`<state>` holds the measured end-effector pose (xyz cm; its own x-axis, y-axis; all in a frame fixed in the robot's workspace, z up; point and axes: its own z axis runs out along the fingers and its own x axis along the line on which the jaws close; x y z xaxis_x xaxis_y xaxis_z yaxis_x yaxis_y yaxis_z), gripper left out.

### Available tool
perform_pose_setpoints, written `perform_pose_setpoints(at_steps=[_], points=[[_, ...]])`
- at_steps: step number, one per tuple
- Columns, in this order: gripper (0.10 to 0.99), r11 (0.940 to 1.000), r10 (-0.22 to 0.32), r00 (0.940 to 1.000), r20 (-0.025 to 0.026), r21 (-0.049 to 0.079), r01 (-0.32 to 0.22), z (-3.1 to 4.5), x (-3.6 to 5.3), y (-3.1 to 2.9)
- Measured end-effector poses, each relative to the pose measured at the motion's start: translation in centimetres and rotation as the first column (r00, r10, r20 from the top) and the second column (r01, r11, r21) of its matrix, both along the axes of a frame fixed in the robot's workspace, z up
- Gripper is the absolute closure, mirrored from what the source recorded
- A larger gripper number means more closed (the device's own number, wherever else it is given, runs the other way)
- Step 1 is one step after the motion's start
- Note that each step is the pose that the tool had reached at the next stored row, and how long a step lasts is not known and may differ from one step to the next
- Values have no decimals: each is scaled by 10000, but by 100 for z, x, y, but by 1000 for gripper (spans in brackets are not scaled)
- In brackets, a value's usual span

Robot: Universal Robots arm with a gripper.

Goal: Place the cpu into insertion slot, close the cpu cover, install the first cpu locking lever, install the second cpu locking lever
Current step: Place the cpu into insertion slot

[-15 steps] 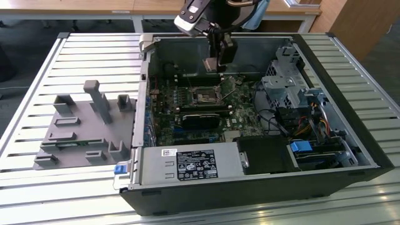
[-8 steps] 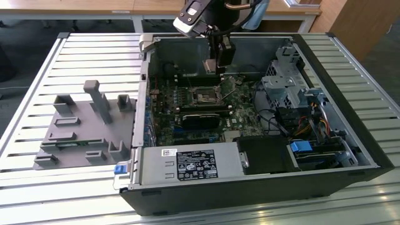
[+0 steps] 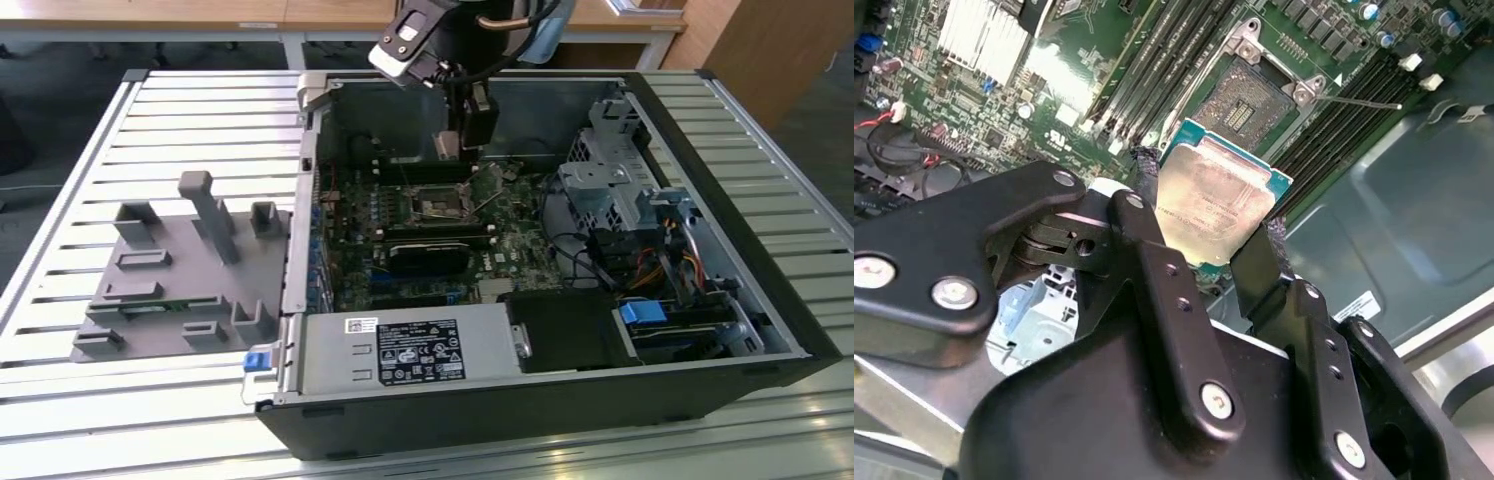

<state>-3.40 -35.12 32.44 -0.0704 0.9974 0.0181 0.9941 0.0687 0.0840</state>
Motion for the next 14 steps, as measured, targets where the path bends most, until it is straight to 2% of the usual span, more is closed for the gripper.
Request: perform_pose_setpoints(at_steps=[7,14], points=[[549,9996,-292,9996,0,1,292,-53,0,12],[549,9995,-330,9995,0,0,330,-122,0,23]])
